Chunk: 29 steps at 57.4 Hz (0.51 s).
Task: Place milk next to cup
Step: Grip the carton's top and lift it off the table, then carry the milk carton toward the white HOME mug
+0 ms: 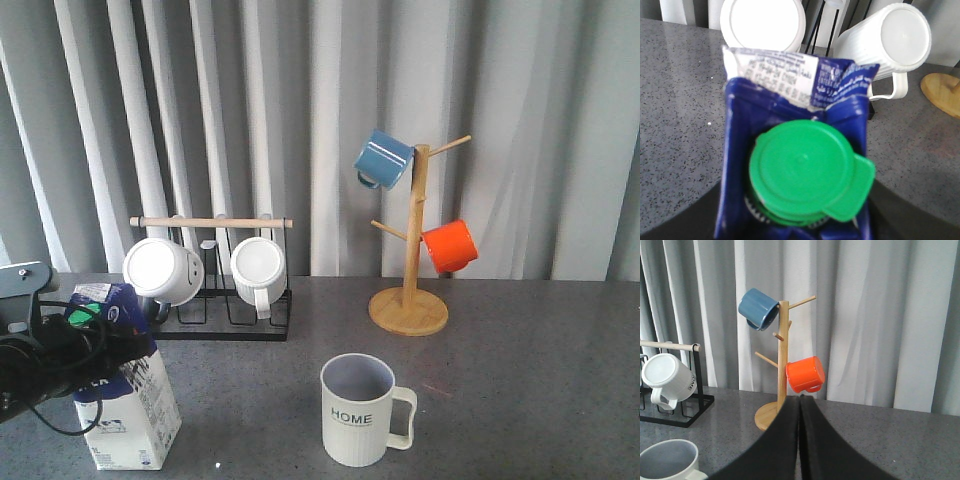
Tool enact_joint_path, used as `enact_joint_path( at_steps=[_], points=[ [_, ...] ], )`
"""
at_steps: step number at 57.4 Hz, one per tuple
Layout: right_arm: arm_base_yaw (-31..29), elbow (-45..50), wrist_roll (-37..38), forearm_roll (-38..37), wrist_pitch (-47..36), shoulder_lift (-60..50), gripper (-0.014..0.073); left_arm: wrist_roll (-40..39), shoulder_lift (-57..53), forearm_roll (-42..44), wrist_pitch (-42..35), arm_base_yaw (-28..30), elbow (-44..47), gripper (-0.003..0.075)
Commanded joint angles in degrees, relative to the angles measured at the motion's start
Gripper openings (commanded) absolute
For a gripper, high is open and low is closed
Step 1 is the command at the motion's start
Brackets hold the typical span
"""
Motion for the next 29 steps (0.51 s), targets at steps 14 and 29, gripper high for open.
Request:
enact_joint_path(
  at_steps=[14,29],
  points=[
    [-0.4,-1.6,-0.2,-0.5,-4.0,-0.1,-0.0008,16.2,-7.2,-15.5,-5.9,-5.7,-2.0,0.0020],
    [-0.4,-1.6,-0.2,-0.5,-3.9,-0.1,-0.0008,55.9,-7.1,-60.9,-20.9,-17.6,-2.0,0.0020]
  ],
)
